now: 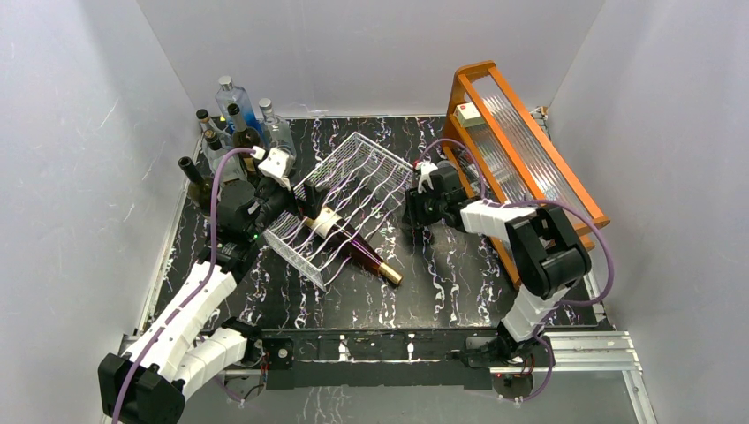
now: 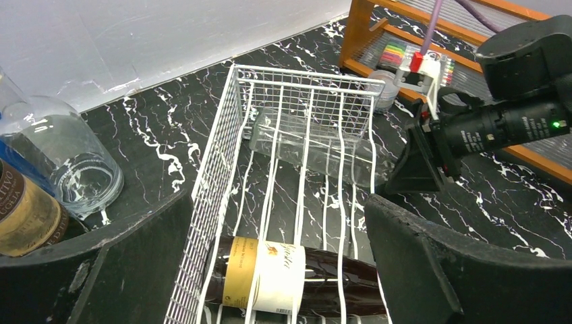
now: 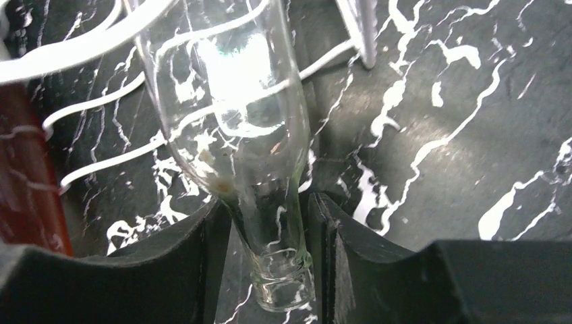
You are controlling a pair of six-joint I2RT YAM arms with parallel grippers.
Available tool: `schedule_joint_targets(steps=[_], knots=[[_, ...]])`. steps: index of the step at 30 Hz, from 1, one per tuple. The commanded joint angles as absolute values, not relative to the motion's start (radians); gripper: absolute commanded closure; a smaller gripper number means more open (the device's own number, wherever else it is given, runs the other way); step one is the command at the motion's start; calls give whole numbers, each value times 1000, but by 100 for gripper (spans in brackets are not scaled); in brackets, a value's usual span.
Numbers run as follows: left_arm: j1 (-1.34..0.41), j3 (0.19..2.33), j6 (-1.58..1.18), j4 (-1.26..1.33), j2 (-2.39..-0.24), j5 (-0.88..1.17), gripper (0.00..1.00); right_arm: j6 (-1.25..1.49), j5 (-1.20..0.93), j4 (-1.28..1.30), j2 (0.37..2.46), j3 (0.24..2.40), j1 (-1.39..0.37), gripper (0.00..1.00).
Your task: Take the wine bottle off the wine rack
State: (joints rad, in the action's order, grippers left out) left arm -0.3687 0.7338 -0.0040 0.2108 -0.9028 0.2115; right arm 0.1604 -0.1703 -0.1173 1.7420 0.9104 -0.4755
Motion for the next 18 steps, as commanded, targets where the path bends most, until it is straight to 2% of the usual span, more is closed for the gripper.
schedule_joint_targets(steps=[1,9,18], knots=[[-371,765,-16,250,-902,231,2,220,-190,-110,1651,836,-483,52],[-371,765,-23,251,-909,232,2,310,-223,17,1441,711,-482,59],[-371,762,-44,261,-934,242,2,420,-189,359,1187,720,-483,64]])
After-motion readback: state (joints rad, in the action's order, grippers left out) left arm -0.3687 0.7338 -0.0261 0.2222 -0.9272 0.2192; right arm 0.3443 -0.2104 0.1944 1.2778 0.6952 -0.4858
